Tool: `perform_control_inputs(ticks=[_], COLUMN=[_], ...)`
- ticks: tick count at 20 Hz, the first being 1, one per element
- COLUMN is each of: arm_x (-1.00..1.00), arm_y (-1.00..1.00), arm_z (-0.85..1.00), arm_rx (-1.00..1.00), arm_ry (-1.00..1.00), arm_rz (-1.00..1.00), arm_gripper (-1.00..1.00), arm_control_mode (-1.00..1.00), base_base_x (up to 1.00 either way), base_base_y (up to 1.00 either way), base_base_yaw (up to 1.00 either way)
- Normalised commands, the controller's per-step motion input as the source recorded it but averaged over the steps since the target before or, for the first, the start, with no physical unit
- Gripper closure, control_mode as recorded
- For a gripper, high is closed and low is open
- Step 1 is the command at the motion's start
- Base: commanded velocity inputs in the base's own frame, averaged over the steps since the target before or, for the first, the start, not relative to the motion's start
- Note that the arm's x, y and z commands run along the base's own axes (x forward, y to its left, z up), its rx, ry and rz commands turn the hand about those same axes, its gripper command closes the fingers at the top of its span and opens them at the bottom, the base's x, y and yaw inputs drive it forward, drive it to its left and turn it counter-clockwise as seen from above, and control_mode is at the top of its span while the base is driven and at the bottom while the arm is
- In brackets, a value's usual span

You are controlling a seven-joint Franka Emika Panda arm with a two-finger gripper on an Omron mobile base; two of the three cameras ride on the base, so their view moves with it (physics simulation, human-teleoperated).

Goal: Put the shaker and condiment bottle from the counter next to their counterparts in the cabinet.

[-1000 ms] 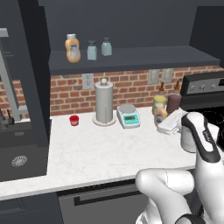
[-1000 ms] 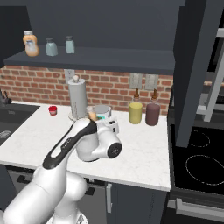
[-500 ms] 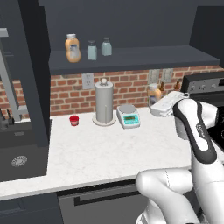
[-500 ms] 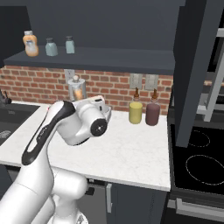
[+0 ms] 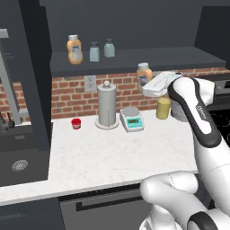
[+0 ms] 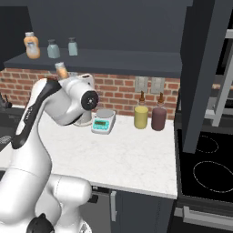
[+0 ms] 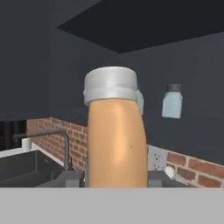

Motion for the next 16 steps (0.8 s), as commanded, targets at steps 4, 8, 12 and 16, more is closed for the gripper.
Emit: perform_control_inputs(ticks=[4,8,12,16], arm_x=[0.26,0.24,0.16,0.12], arm_y=[0.58,0.61,0.61,0.38], arm_z=[0.68,0.55,0.34,-0.02], arm_rx=[0.04,0.06,0.04,0.05], arm_ry=[0.00,0.00,0.02,0.00], arm_rz=[0.12,0.14,0.15,0.16], arm_gripper=[1.00,1.00,1.00,1.00], arm_control_mode=[-1.00,-1.00,-1.00,-1.00], base_base_x=[0.00,0.00,0.00,0.00], base_base_y=[0.00,0.00,0.00,0.00], base_base_yaw=[0.00,0.00,0.00,0.00])
